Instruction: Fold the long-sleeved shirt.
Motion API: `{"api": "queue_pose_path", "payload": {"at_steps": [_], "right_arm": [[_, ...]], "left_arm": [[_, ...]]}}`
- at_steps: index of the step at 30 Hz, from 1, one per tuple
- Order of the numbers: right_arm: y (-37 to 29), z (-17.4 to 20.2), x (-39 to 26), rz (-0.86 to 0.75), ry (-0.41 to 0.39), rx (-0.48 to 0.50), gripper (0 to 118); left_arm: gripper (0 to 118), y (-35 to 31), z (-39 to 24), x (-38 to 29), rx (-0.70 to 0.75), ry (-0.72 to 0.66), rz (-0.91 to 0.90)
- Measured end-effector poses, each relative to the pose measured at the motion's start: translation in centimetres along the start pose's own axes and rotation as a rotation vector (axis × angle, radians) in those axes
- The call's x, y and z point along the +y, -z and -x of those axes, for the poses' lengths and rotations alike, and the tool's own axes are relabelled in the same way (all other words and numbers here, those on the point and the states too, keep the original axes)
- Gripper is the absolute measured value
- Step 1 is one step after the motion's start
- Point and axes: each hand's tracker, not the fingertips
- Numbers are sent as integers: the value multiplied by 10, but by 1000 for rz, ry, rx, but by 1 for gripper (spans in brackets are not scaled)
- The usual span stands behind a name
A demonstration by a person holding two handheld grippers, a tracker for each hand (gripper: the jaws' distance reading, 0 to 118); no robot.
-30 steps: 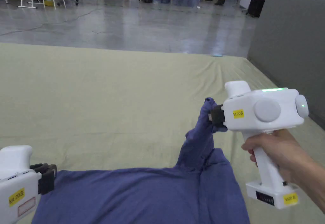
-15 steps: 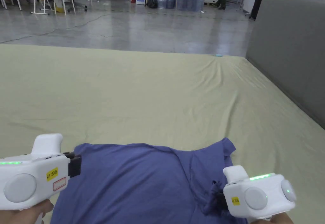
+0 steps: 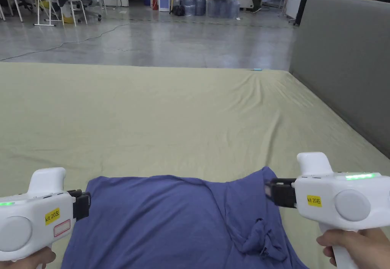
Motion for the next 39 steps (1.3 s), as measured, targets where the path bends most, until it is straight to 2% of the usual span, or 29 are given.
{"api": "queue_pose_path", "payload": {"at_steps": [6,7,12,13,14,15,16,17,19,21,22,23,24,25,27,30,33,38,39], "right_arm": [[57,-32,14,91,10,25,0],[57,-19,1,98,5,22,0],[78,-18,13,114,-11,39,0],[82,-18,15,117,-7,41,0],[88,-20,15,123,8,35,0],[92,-22,15,128,14,33,0],[97,-22,15,134,16,35,0],[101,-23,15,140,21,38,0],[108,-23,14,155,30,44,0],[115,-25,12,168,36,43,0],[119,-26,12,177,37,40,0],[110,-26,7,169,74,-4,0],[112,-27,6,173,74,-8,0],[113,-29,5,178,75,-15,0],[127,-33,12,201,70,-25,0],[137,-37,19,210,69,-34,0],[149,-47,34,207,74,-31,0],[184,-70,75,185,122,-51,0],[195,-75,82,191,126,-54,4]], "left_arm": [[0,18,-3,1,-1,2,23],[0,24,-3,5,-1,9,31],[0,89,12,48,4,-25,65],[3,107,16,58,18,-35,76],[32,130,22,68,44,-36,100],[77,150,27,76,75,-24,127],[111,175,33,83,107,-3,185],[114,198,35,87,150,-7,238],[111,230,42,92,218,15,278],[110,254,44,89,203,31,316],[104,265,47,86,181,23,339],[90,274,49,82,189,11,370],[61,280,49,79,205,9,397],[19,278,42,73,238,26,405],[0,279,35,64,271,87,411],[0,263,21,64,243,96,368],[0,244,15,74,207,162,308],[0,206,12,99,139,131,234],[0,202,12,101,136,132,224]]}}
